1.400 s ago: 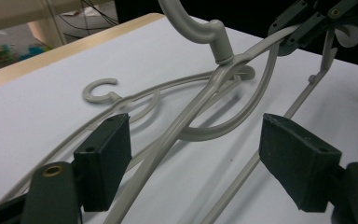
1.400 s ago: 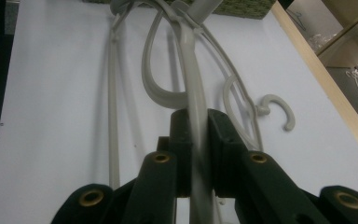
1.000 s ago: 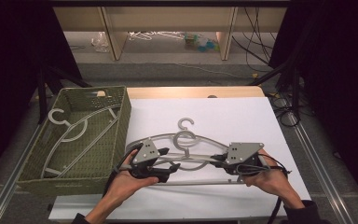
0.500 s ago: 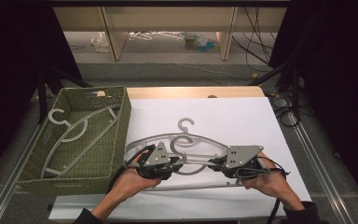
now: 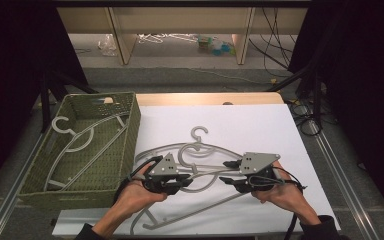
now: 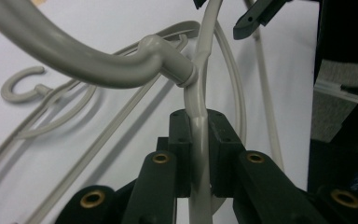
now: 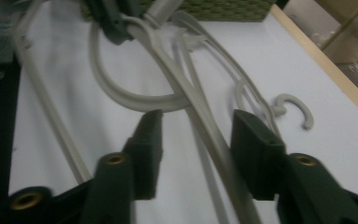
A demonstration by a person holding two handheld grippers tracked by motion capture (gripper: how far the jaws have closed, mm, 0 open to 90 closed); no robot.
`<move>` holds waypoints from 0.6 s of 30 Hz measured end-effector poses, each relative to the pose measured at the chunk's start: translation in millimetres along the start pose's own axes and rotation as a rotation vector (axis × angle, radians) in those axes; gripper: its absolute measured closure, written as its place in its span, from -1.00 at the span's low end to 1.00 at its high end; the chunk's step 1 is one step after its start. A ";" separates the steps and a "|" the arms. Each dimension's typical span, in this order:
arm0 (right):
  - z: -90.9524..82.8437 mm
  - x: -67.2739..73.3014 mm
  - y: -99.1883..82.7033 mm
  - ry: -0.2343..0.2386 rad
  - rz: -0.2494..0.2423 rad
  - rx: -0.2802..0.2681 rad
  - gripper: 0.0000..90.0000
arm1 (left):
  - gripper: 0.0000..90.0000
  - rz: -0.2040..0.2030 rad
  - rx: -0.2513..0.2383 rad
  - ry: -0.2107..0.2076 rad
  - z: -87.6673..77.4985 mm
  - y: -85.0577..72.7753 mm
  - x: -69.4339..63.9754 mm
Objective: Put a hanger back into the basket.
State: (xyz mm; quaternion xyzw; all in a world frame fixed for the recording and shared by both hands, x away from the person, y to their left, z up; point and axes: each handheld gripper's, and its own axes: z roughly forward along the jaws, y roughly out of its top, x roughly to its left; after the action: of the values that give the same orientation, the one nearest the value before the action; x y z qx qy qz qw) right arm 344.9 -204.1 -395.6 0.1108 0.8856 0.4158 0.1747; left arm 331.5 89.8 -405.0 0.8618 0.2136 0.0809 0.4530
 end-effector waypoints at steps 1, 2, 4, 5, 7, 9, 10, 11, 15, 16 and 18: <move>0.4 -1.2 -0.5 -0.011 0.026 -0.004 -0.02 | 0.80 -0.011 -0.001 0.008 -2.2 -0.8 1.7; 0.3 -2.4 -1.0 -0.030 0.057 -0.007 -0.08 | 0.80 -0.021 -0.004 0.018 -5.0 -1.7 3.7; 0.0 -4.1 -1.6 -0.044 0.077 -0.010 -0.12 | 0.80 -0.039 -0.003 0.025 -8.2 -2.7 5.7; -2.4 -5.9 -1.7 -0.079 0.107 -0.022 -0.19 | 0.80 -0.054 -0.009 0.028 -11.6 -3.7 7.9; -4.5 -7.2 -1.7 -0.108 0.131 -0.053 -0.27 | 0.80 -0.073 -0.025 0.033 -18.7 -5.5 12.1; -6.7 -8.8 -2.0 -0.137 0.163 -0.087 -0.31 | 0.80 -0.099 -0.047 0.050 -29.8 -7.3 16.3; -8.7 -9.7 -2.3 -0.143 0.175 -0.095 -0.32 | 0.80 -0.099 -0.047 0.050 -29.8 -7.3 16.3; -8.7 -9.7 -2.3 -0.143 0.175 -0.095 -0.32 | 0.80 -0.104 -0.056 0.057 -33.1 -7.7 16.3; -15.5 -10.1 -7.1 -0.185 0.229 -0.150 -0.40 | 0.80 -0.128 -0.085 0.069 -48.8 -9.6 15.3; -17.3 -9.7 -8.4 -0.188 0.244 -0.161 -0.40 | 0.80 -0.129 -0.093 0.064 -50.6 -10.0 16.1; -21.2 -7.5 -9.8 -0.223 0.257 -0.192 -0.40 | 0.80 -0.139 -0.097 0.077 -54.6 -10.8 16.7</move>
State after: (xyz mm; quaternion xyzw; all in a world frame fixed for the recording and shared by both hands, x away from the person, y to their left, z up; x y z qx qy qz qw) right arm 342.7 -227.7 -389.1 0.2511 0.7957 0.5023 0.2269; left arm 325.2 143.3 -383.2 0.8183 0.2859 0.0923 0.4901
